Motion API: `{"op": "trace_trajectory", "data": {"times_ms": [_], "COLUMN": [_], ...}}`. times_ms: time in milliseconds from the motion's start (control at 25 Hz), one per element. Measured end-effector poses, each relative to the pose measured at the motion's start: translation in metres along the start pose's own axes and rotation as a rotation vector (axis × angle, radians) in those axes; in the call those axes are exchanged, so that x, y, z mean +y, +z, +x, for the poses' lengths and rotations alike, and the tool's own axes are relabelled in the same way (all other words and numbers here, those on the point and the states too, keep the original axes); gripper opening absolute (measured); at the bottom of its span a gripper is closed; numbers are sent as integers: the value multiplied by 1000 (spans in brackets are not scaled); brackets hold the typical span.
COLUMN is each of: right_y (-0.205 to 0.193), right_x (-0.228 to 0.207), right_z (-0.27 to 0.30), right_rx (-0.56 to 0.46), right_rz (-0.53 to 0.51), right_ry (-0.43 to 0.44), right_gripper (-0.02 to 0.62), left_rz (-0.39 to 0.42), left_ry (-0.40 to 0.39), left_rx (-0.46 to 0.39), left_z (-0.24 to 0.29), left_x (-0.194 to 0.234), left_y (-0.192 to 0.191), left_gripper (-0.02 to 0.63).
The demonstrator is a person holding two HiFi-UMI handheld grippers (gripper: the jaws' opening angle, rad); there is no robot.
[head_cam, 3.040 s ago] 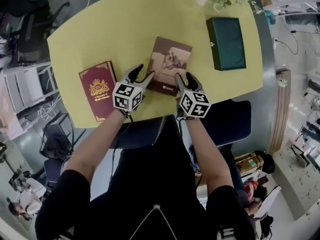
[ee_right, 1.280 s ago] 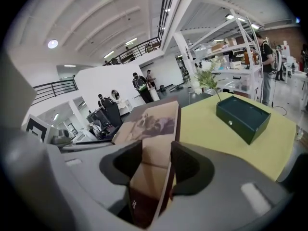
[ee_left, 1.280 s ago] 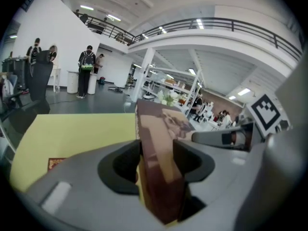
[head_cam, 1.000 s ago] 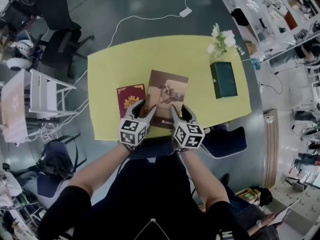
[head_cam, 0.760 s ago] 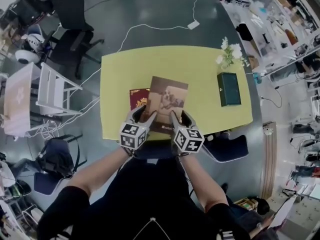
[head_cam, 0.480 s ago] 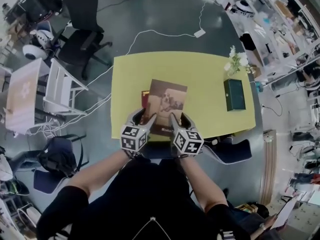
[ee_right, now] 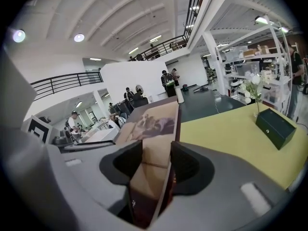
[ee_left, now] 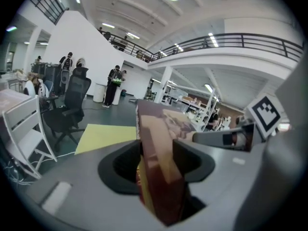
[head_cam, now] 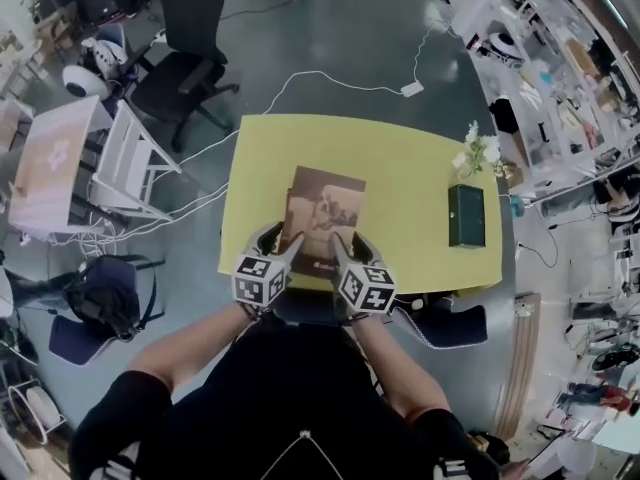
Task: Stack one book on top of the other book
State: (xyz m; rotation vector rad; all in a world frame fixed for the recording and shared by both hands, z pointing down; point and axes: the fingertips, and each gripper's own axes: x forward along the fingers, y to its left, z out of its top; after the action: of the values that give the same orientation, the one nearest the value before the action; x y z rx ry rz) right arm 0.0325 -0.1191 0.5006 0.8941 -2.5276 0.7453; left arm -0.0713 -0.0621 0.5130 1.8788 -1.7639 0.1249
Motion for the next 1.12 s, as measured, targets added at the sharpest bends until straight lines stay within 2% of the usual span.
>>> {"op": "trace_trajectory", "data": {"times_ms": [160, 440, 1120], "right_y": [6, -4, -67], "right_x": [-10, -25, -71], "right_z": [9, 28, 114], "right_rx": [24, 62, 188], "right_rz": [-35, -16, 29], "right_ry": [38, 56, 56], "right_gripper": [184, 184, 183], "left_rz": [-40, -71, -124], "left_ry": [38, 72, 90], "left_rx": [10, 41, 137], "left_z": [7, 21, 93], "left_x": [-4, 1, 57], "left_y": [0, -16, -85], "left_gripper": [221, 222, 222]}}
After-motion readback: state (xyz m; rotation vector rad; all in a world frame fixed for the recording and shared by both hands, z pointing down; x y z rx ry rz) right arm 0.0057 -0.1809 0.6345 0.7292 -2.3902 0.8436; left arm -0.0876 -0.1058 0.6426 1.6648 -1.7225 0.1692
